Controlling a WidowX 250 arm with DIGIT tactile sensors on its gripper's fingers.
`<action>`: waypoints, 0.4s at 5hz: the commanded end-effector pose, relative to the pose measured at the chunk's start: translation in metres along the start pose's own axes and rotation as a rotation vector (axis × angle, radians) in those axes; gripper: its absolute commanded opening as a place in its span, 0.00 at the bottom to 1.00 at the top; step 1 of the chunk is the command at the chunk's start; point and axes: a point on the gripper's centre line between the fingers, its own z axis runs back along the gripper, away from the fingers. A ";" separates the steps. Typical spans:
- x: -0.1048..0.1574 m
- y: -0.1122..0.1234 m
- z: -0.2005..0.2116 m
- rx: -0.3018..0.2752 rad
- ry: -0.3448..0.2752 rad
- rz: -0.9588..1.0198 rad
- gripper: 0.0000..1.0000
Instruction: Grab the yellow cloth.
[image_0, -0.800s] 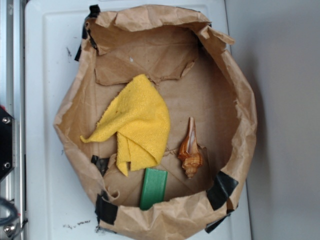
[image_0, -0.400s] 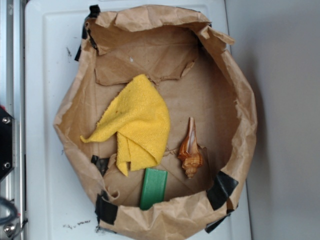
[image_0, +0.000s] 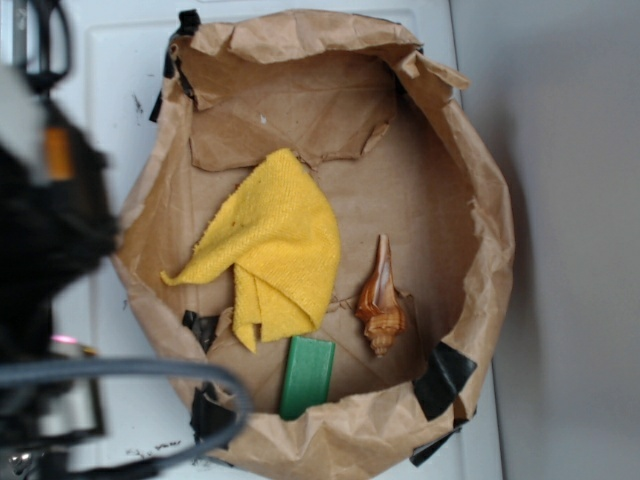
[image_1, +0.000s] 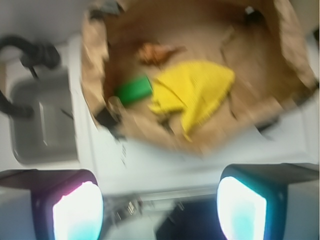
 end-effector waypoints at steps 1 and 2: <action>0.053 0.008 -0.040 -0.064 -0.118 0.032 1.00; 0.069 0.019 -0.077 0.022 -0.129 0.029 1.00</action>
